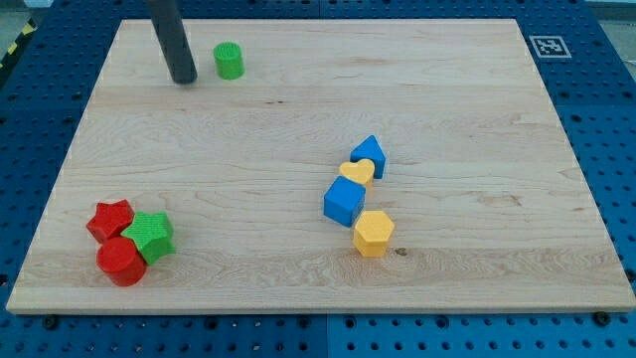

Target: Place the green circle towards the top right side of the green star

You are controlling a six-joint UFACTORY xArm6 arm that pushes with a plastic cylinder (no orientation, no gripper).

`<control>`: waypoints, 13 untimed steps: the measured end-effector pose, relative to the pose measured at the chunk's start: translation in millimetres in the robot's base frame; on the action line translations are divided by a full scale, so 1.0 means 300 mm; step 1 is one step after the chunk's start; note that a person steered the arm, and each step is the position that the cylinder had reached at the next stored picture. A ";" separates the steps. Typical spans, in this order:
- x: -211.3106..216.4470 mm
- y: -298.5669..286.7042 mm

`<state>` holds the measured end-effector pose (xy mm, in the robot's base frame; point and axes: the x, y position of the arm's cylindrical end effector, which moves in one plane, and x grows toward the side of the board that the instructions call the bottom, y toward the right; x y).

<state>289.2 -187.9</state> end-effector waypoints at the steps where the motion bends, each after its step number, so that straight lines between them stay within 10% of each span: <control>1: -0.225 0.066; 3: -0.305 0.296; 7: 0.065 0.276; 9: -0.113 0.251; 13: 0.061 0.202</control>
<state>307.4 -127.4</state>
